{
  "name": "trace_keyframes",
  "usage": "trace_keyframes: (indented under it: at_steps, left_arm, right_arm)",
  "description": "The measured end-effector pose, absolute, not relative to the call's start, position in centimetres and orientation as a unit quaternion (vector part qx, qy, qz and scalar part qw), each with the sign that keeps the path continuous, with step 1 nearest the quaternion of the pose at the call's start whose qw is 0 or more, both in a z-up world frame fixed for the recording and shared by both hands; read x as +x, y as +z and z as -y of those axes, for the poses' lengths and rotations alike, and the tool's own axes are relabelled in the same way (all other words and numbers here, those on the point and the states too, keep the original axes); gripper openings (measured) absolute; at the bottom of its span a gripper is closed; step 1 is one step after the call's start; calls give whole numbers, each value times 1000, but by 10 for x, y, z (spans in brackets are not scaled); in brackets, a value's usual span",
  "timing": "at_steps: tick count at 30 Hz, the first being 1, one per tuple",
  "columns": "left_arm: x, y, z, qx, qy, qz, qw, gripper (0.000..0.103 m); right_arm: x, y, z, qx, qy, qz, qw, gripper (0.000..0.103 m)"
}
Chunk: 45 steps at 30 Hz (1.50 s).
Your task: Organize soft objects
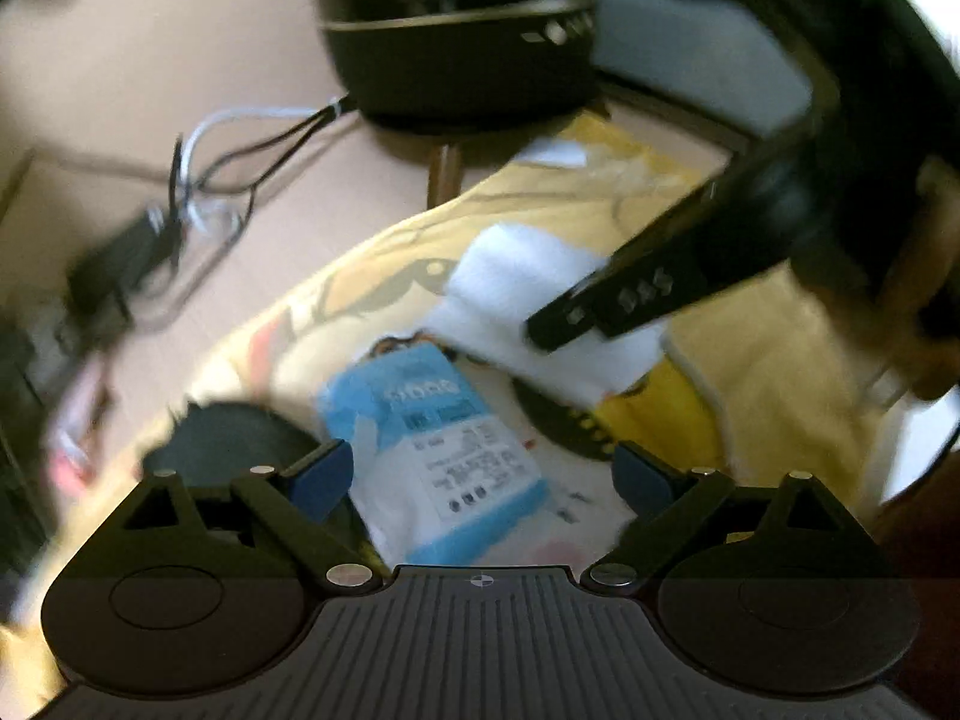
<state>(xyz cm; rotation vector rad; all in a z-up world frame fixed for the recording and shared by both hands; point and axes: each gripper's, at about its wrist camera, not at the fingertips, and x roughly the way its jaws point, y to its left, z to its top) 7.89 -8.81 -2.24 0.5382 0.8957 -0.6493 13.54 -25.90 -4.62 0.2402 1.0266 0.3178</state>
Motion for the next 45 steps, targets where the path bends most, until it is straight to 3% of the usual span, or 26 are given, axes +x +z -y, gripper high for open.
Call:
trace_keyframes:
  at_steps: [7,9,10,12,15,20,22,25,38,45]
  left_arm:
    - [106,-57,105,278,-298,-451,794,95]
    - [118,-62,99,246,-307,-470,790,86]
    - [124,-63,95,224,-313,-480,788,73]
    - [133,-58,87,172,-327,-497,785,59]
    - [140,-40,82,79,-373,-502,777,59]
    - [133,-38,97,128,-355,-471,798,66]
    - [130,-35,94,121,-347,-470,802,79]
    - [121,-23,88,132,-332,-452,817,89]
    - [106,-12,41,92,-302,-468,826,94]
    - [125,-14,-52,-49,-183,-497,847,100]
  right_arm:
    - [122,-47,280,154,122,-476,857,17]
    - [117,-46,285,161,115,-472,859,17]
    - [115,-47,288,166,110,-470,860,17]
    - [112,-47,295,179,101,-466,861,17]
    - [110,-42,304,199,97,-454,863,17]
    - [111,-20,306,189,103,-424,879,17]
    - [112,-13,304,163,98,-420,887,17]
    - [111,-5,302,176,133,-422,879,15]
    - [130,-35,259,217,254,-510,793,16]
    - [116,-43,241,178,269,-522,790,17]
